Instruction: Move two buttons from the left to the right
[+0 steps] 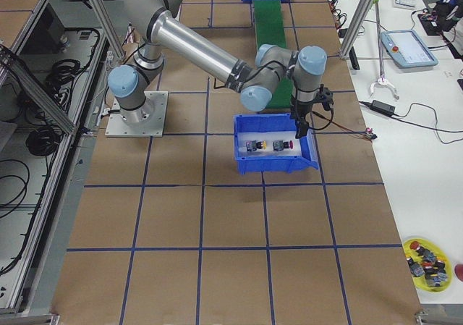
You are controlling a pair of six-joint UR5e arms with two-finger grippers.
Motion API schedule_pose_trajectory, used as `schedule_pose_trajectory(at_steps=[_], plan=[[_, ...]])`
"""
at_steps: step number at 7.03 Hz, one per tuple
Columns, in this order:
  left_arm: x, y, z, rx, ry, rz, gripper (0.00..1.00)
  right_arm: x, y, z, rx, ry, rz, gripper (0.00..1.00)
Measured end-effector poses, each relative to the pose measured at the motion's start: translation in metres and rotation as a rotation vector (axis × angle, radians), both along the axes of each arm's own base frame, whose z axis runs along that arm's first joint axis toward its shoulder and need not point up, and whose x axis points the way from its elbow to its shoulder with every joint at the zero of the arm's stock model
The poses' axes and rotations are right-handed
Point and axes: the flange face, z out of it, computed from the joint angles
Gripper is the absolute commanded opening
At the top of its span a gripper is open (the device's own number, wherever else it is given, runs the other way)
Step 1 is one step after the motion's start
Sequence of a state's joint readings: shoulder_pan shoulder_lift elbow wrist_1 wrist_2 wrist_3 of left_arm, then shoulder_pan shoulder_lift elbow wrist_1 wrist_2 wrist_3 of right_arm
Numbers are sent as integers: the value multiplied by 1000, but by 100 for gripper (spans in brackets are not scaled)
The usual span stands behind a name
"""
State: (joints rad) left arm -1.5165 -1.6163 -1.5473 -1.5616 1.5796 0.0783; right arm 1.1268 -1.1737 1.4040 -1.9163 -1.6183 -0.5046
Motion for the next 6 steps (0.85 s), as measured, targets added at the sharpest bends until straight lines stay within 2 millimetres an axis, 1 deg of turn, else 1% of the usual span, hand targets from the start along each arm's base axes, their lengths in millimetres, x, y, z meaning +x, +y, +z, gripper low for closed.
schedule_pose_trajectory(at_steps=[1, 2, 4, 5, 6], plan=[[0, 0, 0, 0, 0, 0, 100, 29, 9, 32, -18, -2, -36, 100], [0, 0, 1, -2, 0, 1, 100, 61, 19, 57, -32, -19, -88, 100], [0, 0, 1, -1, 0, 1, 100, 137, 43, 103, -103, -132, -166, 100], [0, 0, 1, -1, 0, 1, 100, 172, 62, 119, -104, -182, -161, 100], [0, 0, 1, -1, 0, 1, 100, 198, 87, 127, -63, -211, -163, 100]])
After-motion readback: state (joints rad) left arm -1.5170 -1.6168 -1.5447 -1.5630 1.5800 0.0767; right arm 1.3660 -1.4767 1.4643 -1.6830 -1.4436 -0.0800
